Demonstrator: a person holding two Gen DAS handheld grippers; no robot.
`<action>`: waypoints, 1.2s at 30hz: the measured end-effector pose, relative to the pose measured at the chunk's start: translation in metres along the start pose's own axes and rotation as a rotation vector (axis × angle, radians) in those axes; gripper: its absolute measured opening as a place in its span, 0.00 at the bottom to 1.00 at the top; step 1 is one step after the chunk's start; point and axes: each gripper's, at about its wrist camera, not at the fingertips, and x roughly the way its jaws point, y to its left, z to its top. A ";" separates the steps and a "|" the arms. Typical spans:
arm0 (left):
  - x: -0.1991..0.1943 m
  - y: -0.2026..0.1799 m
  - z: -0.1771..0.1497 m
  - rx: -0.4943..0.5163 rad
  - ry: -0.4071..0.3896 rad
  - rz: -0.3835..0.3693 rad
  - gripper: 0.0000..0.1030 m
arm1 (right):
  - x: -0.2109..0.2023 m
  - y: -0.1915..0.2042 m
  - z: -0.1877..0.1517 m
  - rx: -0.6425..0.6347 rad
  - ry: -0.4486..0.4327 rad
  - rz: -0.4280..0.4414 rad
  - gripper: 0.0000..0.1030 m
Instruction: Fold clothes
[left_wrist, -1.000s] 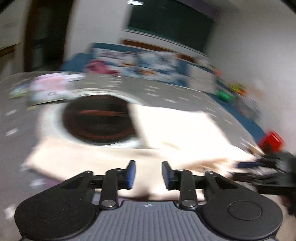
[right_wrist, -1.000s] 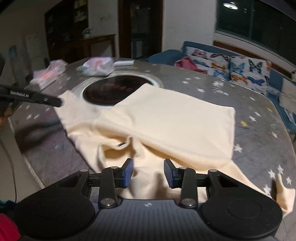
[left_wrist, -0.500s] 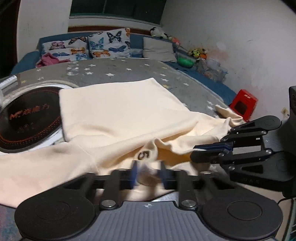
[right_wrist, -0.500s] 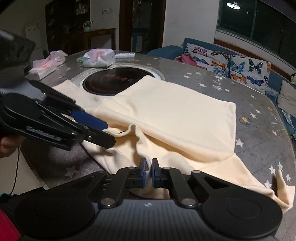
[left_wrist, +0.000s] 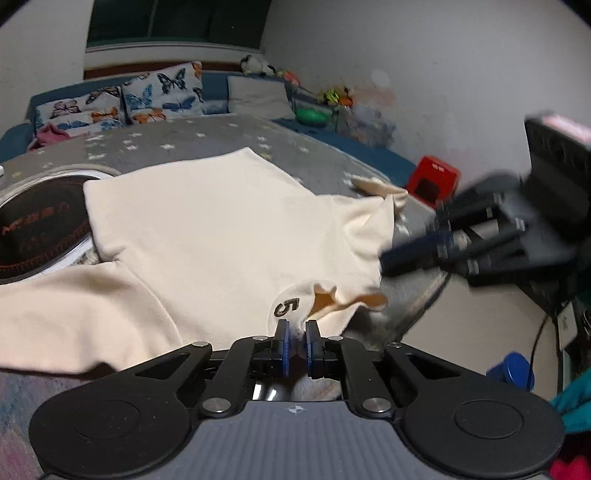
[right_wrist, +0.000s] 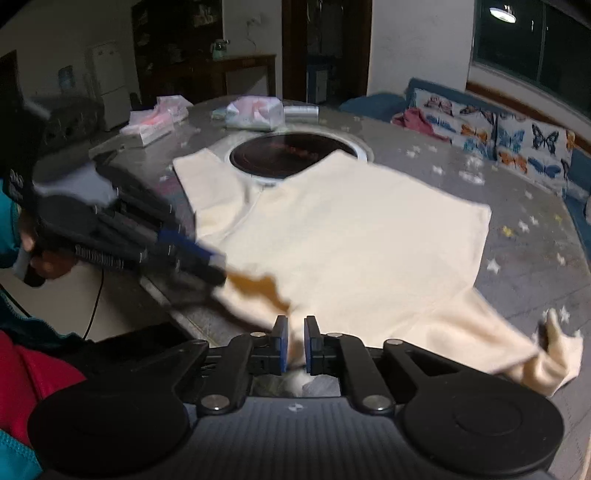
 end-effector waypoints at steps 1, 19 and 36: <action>-0.001 0.000 0.002 0.006 -0.002 -0.007 0.11 | 0.000 -0.002 0.002 -0.001 -0.010 -0.008 0.08; 0.053 0.025 0.043 -0.116 -0.034 0.005 0.12 | 0.030 0.003 -0.014 0.023 0.011 0.041 0.15; 0.070 0.004 0.027 -0.068 0.008 -0.070 0.23 | 0.025 -0.160 -0.036 0.487 -0.036 -0.347 0.24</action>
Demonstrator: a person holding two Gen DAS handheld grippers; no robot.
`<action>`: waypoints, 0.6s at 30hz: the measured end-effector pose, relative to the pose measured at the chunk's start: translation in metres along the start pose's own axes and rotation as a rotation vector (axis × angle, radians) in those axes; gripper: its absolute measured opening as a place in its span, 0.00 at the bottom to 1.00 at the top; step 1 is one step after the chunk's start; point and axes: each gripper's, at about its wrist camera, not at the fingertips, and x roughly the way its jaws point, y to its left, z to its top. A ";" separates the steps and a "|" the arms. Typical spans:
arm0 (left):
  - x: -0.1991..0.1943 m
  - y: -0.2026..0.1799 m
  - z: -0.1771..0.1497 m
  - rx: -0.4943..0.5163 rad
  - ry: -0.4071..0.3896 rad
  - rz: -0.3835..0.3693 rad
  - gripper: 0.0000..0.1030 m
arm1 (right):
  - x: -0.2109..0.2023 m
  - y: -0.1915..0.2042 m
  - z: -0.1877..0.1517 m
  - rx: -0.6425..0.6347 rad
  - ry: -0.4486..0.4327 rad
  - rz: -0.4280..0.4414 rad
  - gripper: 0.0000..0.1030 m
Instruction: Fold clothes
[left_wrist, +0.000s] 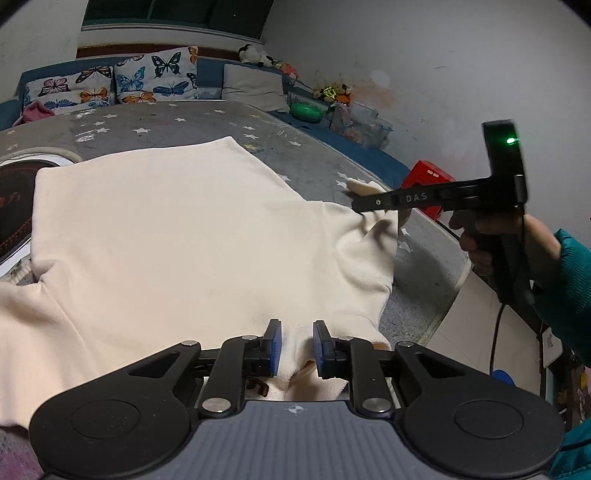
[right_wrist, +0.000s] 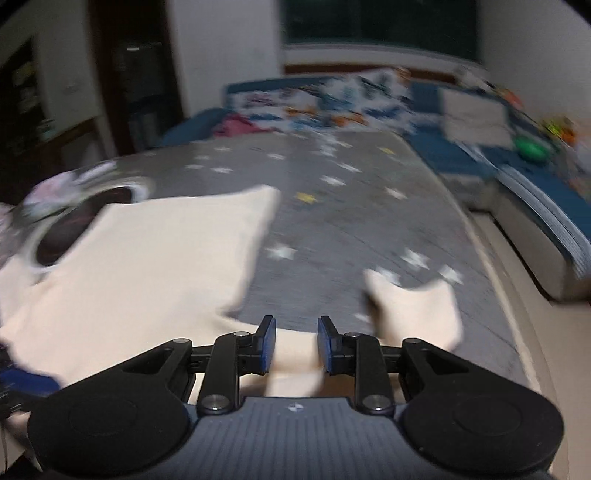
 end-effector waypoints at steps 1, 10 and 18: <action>0.000 0.000 0.000 0.000 0.001 -0.002 0.24 | 0.001 -0.007 -0.002 0.022 0.005 -0.015 0.24; 0.000 0.000 -0.002 -0.002 0.002 -0.012 0.30 | -0.026 -0.043 -0.026 0.008 -0.046 -0.299 0.35; -0.001 -0.003 -0.003 0.008 0.004 -0.008 0.33 | -0.039 -0.058 -0.029 0.041 -0.072 -0.348 0.36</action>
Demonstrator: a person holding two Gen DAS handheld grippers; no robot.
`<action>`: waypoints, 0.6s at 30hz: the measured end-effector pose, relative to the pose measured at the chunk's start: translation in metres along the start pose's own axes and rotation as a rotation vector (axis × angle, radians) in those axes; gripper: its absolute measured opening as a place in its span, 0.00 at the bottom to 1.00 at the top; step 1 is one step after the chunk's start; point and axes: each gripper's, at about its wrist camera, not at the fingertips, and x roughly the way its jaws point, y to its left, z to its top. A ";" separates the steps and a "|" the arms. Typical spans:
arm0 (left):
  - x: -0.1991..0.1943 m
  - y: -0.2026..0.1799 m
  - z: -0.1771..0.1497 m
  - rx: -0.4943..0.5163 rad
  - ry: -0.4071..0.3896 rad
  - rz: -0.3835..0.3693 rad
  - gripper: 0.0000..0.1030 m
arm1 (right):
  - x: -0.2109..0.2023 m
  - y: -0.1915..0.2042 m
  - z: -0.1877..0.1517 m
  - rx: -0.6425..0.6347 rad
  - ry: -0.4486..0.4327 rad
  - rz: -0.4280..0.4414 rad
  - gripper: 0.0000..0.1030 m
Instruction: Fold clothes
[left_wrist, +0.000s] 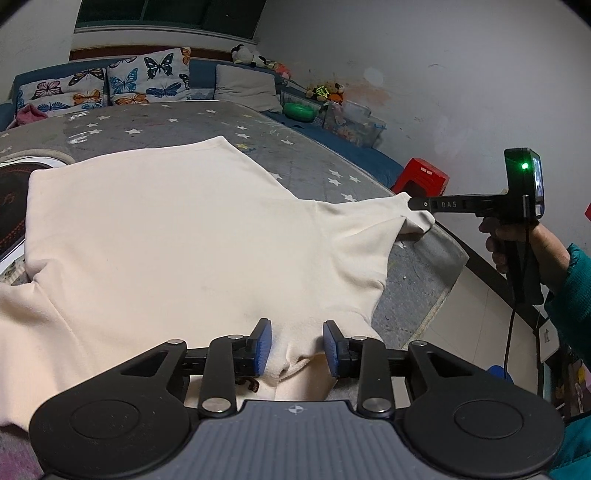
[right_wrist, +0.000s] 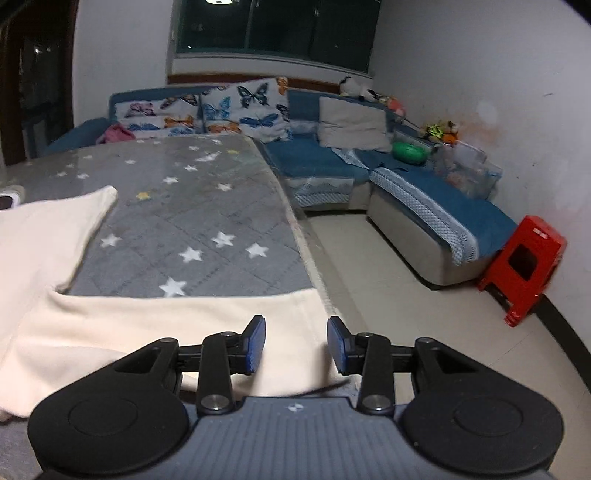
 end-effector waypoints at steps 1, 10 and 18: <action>0.000 0.000 0.000 0.001 0.000 0.001 0.33 | 0.001 0.001 0.001 0.003 0.000 0.022 0.36; -0.001 -0.002 -0.002 0.020 0.003 0.009 0.34 | 0.038 0.000 0.010 0.042 0.041 0.073 0.41; -0.002 -0.004 -0.004 0.026 0.000 0.012 0.35 | 0.068 0.001 0.032 0.029 0.022 0.097 0.44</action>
